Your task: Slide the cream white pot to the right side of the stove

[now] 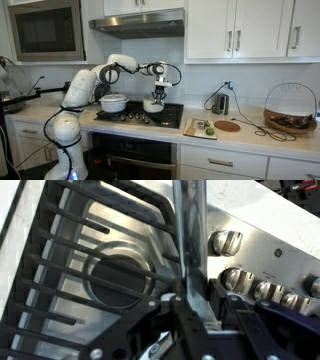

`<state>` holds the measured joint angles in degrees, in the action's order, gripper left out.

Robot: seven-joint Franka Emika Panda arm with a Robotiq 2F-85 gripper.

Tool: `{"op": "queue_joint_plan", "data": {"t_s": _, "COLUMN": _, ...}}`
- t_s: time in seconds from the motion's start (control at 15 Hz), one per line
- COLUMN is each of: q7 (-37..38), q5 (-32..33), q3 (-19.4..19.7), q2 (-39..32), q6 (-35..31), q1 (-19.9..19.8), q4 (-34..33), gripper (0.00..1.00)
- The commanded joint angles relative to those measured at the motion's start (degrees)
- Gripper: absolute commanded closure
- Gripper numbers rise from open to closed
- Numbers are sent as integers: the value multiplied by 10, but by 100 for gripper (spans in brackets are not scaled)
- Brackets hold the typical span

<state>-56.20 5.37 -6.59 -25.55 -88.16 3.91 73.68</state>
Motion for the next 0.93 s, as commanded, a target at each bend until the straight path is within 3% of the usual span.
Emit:
{"op": "queue_joint_plan", "data": {"t_s": 0.0, "q7": 11, "q5": 15, "q3": 11, "q2": -8, "q6": 14, "q1": -7, "q4": -42, "gripper": 93}}
{"op": "queue_joint_plan", "data": {"t_s": 0.87, "q7": 0, "q5": -3, "q3": 25, "q2": -2, "q6": 20, "q1": -54, "q4": -33, "gripper": 93}}
